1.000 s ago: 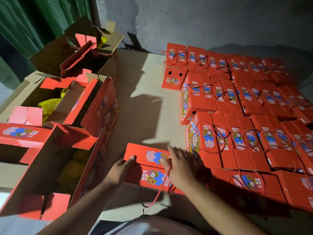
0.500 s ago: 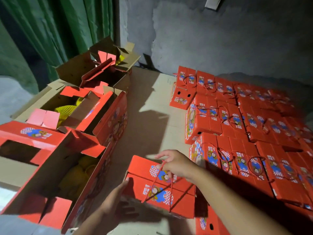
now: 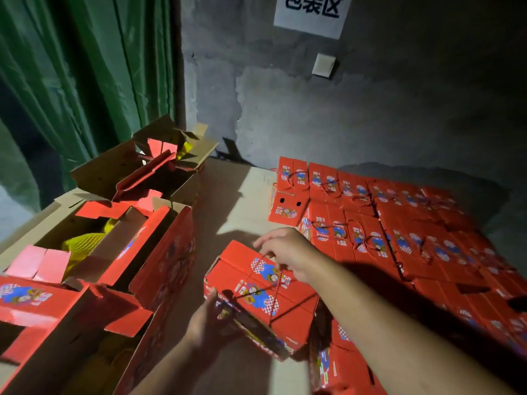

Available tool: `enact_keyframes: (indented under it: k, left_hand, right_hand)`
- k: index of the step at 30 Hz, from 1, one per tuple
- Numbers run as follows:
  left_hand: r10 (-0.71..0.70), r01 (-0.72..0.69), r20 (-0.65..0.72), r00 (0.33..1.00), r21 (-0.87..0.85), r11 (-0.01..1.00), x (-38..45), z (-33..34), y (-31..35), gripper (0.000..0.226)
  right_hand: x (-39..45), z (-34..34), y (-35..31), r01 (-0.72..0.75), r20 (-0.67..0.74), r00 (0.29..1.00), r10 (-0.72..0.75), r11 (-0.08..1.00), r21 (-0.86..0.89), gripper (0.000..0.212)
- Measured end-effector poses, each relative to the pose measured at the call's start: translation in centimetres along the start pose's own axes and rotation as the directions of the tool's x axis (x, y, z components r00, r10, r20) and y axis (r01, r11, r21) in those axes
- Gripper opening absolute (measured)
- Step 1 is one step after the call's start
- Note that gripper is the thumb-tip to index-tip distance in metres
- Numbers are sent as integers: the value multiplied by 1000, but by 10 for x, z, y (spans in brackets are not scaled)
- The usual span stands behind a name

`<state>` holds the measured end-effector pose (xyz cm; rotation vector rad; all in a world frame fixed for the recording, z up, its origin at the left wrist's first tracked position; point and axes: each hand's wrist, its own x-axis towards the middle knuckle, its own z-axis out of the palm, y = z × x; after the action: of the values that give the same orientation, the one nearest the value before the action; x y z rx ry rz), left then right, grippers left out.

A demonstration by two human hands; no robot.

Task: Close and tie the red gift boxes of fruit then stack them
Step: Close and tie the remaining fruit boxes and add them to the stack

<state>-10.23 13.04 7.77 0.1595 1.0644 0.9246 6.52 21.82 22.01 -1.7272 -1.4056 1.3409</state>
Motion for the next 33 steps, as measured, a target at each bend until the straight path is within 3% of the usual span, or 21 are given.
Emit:
enact_keyframes:
  k: [4,8,12,14,20,25,28,33]
  left_hand:
    - [-7,-30,134,991,273,962,19,46,23,52]
    - [60,-193,273,960,492,849,44,84,42,59]
    - [161,-374,368,916,637,674,85,104,59,105]
    - [152,-396,398,905,654,644,106,111,68,113]
    - [155,-379,354,922,755,535,159,128,79,90]
    - [137,-331,322,937,687,648,188,152,69,77]
    - [178,-346,305,936,693,632,203,155,64,70]
    - [132,-320,306,943,722,614,206,152,64,77]
  right_hand:
    - [44,-29,-28,-29,-87,996,32,999,45,23]
    - [90,-54,-43,-69,-135,987,85,990,121,22]
    - [131,-67,-43,-133,-162,972,172,965,226,24]
    - [151,-73,-37,-154,-180,962,205,954,258,24]
    - [202,-99,-14,-139,-264,934,240,927,348,27]
    - [233,-114,2,-133,-277,929,244,921,367,29]
    - [245,-118,5,-130,-263,937,229,929,346,27]
    - [244,-116,-4,-138,-252,951,180,975,176,21]
